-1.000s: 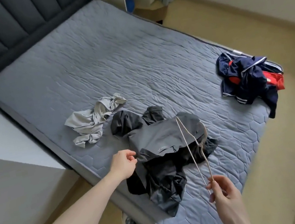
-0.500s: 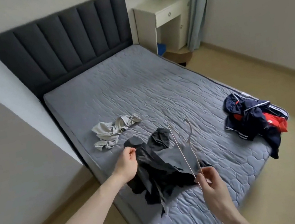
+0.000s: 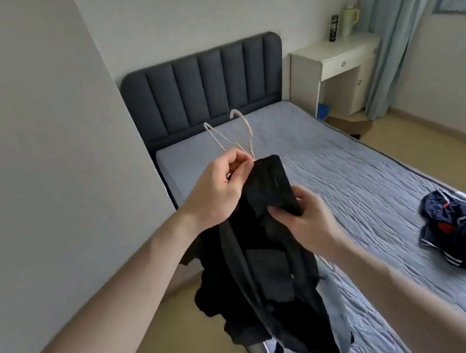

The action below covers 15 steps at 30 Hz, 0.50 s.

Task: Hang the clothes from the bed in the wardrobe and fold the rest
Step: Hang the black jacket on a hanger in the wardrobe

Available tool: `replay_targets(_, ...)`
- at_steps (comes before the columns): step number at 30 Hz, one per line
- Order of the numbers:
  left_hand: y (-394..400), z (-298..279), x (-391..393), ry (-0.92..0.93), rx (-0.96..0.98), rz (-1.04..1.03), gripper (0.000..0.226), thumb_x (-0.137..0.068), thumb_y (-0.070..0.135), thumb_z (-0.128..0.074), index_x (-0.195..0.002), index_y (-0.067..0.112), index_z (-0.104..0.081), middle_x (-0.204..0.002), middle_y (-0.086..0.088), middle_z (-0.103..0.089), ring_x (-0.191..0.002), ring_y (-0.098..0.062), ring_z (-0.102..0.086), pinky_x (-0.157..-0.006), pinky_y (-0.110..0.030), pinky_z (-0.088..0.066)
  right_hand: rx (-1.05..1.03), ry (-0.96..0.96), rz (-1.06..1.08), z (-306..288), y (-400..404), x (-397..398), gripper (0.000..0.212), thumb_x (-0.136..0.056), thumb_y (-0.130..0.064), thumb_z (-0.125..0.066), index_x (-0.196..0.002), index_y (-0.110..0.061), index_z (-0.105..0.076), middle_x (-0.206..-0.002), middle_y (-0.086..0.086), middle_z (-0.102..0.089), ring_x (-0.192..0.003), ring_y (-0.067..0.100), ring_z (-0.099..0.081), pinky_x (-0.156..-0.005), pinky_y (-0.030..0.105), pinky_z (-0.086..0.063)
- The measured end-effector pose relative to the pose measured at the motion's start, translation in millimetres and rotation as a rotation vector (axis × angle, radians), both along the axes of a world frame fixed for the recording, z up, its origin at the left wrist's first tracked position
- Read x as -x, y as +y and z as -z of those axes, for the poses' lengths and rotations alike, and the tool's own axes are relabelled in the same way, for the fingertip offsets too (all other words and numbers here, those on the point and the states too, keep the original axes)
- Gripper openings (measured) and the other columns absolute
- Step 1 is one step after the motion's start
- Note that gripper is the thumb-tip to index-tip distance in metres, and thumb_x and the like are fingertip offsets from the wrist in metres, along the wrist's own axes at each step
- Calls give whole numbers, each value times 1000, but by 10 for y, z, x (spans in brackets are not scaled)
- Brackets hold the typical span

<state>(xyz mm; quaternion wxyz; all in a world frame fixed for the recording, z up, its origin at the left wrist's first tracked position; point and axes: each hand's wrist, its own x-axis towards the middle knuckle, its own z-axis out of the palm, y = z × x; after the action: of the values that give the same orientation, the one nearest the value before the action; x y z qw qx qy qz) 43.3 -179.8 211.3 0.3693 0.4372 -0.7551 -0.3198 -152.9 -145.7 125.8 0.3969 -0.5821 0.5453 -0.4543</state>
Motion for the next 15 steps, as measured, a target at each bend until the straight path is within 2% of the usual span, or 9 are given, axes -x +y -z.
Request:
replay_targets(1, 38, 14, -199, 8, 2, -39, 11, -102, 34, -62, -103, 24, -62, -87, 15, -65, -84, -2, -62, -78, -16, -47, 0, -52, -23, -88, -4, -100, 12, -90, -23, -76, -89, -28, -65, -84, -8, -77, -74, 13, -73, -61, 36, -58)
replay_targets(2, 97, 61, -403, 1, 1, -81, 18, -95, 38, -71, -104, 27, -61, -89, 15, -64, -84, -3, -63, -76, -16, -49, -6, -94, -44, -180, 4, -200, 17, -91, -15, -73, -84, -27, -64, -80, -5, -76, -71, 15, -71, -58, 31, -55)
replay_targets(4, 303, 264, -813, -56, -41, -143, 44, -76, 43, -88, -105, 35, -56, -87, 14, -61, -71, -6, -62, -64, -19, -51, -9, -148, -74, -361, 46, -463, 23, -86, -6, -65, -76, -26, -59, -72, -5, -71, -64, 17, -61, -53, 23, -45)
replay_targets(6, 579, 615, -1107, -156, -100, -201, 60, -64, 51, -93, -106, 40, -51, -86, 14, -59, -65, -9, -60, -58, -20, -49, -8, -164, -120, -479, 112, -736, 20, -78, -6, -54, -73, -25, -57, -68, -2, -65, -64, 18, -55, -53, 27, -39)
replay_targets(9, 1091, 1273, -1441, -284, -205, -374, 55, -66, 58, -86, -105, 38, -52, -90, 17, -62, -75, -5, -61, -68, -26, -53, -22, -174, -180, -518, 269, -1106, 27, -81, 2, -53, -73, -23, -54, -68, 3, -60, -69, 22, -50, -62, 36, -34)
replay_targets(11, 1442, 1692, -1599, -267, -370, -408, 47, -68, 56, -81, -105, 39, -57, -96, 20, -68, -84, 0, -64, -76, -30, -58, -44, -194, -161, -533, 361, -1268, 31, -84, 5, -53, -73, -25, -52, -64, -3, -54, -65, 18, -47, -61, 32, -34)
replay_targets(13, 1747, 2059, -1740, -239, -534, -382, 44, -74, 50, -78, -114, 39, -62, -106, 23, -69, -92, 3, -66, -87, -34, -59, -53, -220, -147, -587, 457, -1405, 32, -83, 4, -52, -72, -26, -51, -63, -7, -50, -62, 14, -44, -58, 30, -32)
replay_targets(15, 1958, 2346, -1870, -246, -646, -424, 40, -82, 45, -76, -119, 34, -65, -116, 21, -66, -102, -5, -66, -97, -37, -55, -58, -245, -167, -645, 554, -1513, 28, -80, 2, -52, -73, -26, -52, -66, -4, -50, -66, 17, -44, -59, 31, -33)
